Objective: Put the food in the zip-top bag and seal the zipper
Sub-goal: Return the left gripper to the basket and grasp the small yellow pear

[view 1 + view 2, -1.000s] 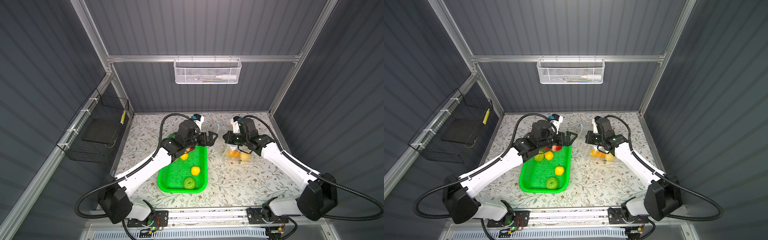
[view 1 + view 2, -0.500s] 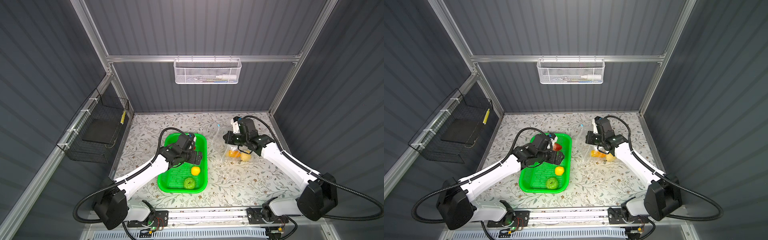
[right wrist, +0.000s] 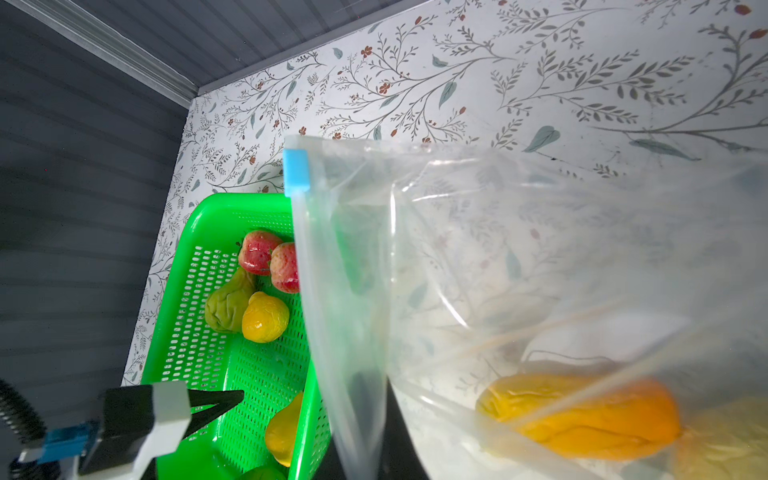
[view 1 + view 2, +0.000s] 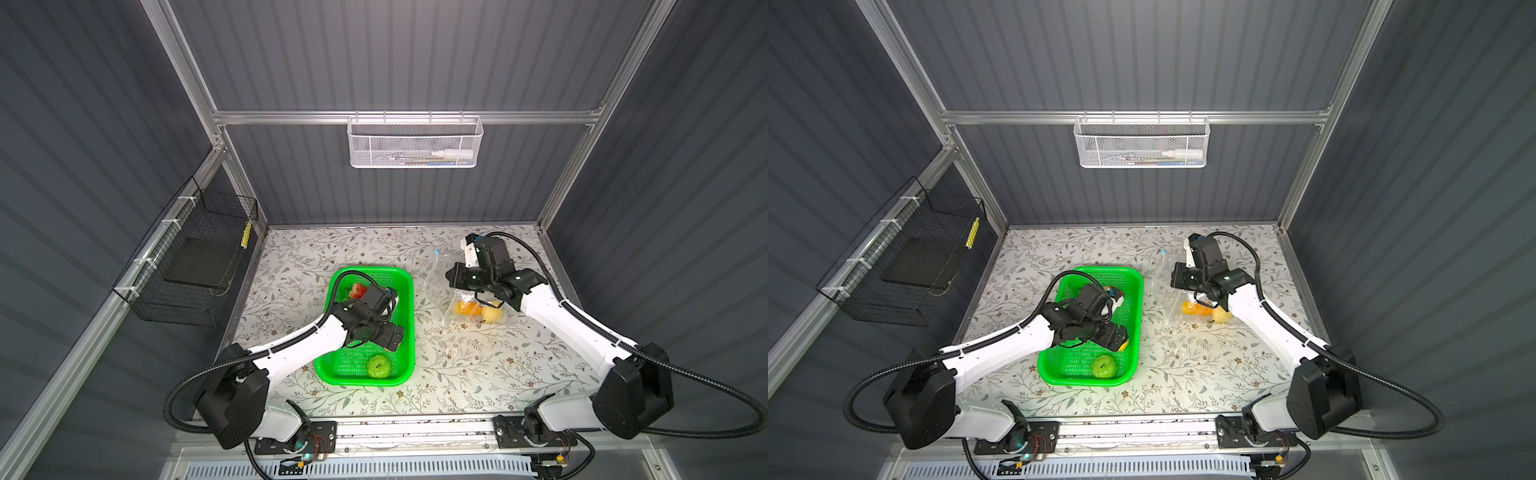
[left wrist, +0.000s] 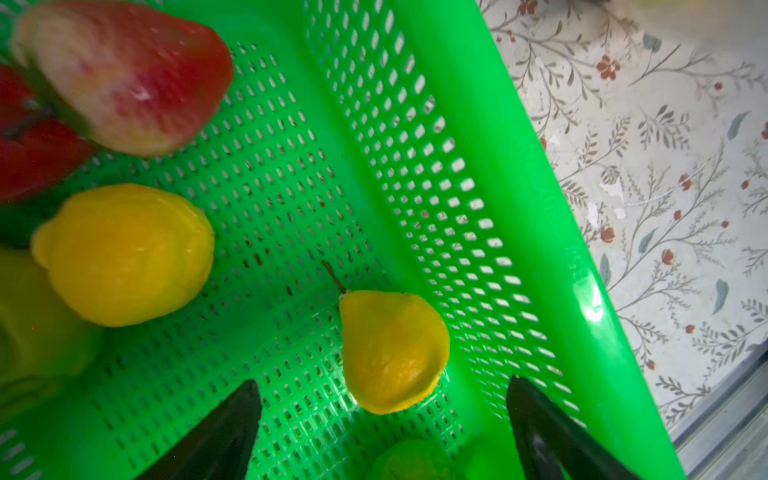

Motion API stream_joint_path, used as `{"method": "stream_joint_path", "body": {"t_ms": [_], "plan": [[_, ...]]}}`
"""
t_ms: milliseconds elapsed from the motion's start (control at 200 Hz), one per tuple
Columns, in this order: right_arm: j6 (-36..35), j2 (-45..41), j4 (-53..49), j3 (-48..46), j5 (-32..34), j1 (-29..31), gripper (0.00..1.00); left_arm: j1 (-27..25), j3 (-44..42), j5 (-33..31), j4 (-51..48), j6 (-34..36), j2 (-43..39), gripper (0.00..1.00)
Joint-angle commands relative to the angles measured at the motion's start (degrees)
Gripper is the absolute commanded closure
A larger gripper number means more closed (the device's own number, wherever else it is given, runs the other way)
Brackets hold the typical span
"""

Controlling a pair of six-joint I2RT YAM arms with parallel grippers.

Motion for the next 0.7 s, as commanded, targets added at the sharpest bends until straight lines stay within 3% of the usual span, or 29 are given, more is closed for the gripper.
{"method": "stream_joint_path", "body": {"t_ms": [0,690], "plan": [[-0.6,0.4,-0.2,1.2,0.4,-0.2,0.91,-0.8,-1.0,-0.9,0.9,1.4,1.8,0.07],[-0.6,-1.2,-0.7,0.0,1.1,-0.3,0.91,-1.0,0.7,-2.9,3.1,2.2,10.9,0.23]]}}
